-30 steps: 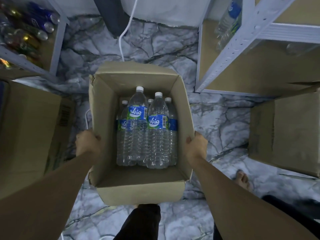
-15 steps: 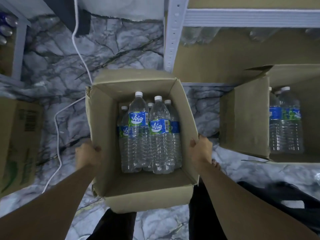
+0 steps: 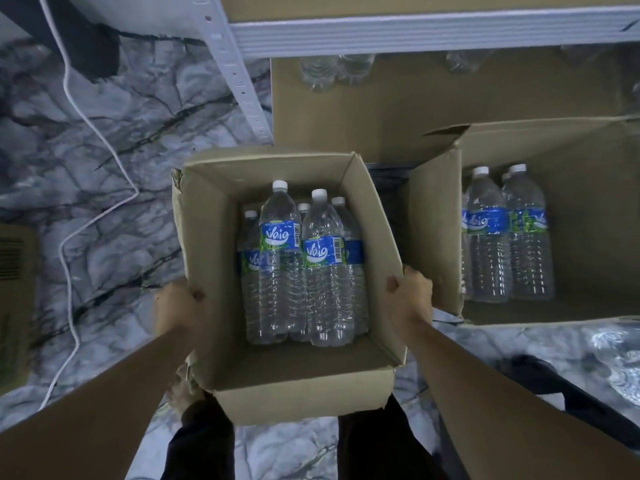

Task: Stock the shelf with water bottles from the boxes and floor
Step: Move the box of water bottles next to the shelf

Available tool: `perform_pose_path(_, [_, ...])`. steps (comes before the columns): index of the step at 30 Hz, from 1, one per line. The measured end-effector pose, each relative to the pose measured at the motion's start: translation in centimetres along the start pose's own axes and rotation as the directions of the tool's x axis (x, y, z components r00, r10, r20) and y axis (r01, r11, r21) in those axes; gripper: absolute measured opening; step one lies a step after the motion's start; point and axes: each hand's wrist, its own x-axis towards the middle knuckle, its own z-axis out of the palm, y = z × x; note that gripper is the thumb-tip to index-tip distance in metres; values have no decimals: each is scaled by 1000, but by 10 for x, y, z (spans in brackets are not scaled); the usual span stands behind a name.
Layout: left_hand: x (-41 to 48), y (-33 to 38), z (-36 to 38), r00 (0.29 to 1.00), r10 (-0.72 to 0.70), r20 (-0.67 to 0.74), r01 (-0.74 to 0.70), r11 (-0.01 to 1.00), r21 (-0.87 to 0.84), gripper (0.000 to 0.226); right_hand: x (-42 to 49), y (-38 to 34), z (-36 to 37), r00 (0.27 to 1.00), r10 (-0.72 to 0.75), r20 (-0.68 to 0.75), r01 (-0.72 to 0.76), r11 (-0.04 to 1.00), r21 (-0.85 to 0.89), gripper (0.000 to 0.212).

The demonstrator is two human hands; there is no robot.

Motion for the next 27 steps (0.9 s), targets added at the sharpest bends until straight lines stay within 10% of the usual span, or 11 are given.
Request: perform_pose_path(27, [-15,39,10,991,-91,100,84,994,68,29,11,3,-39,994,-8,111,24,989,-148,26])
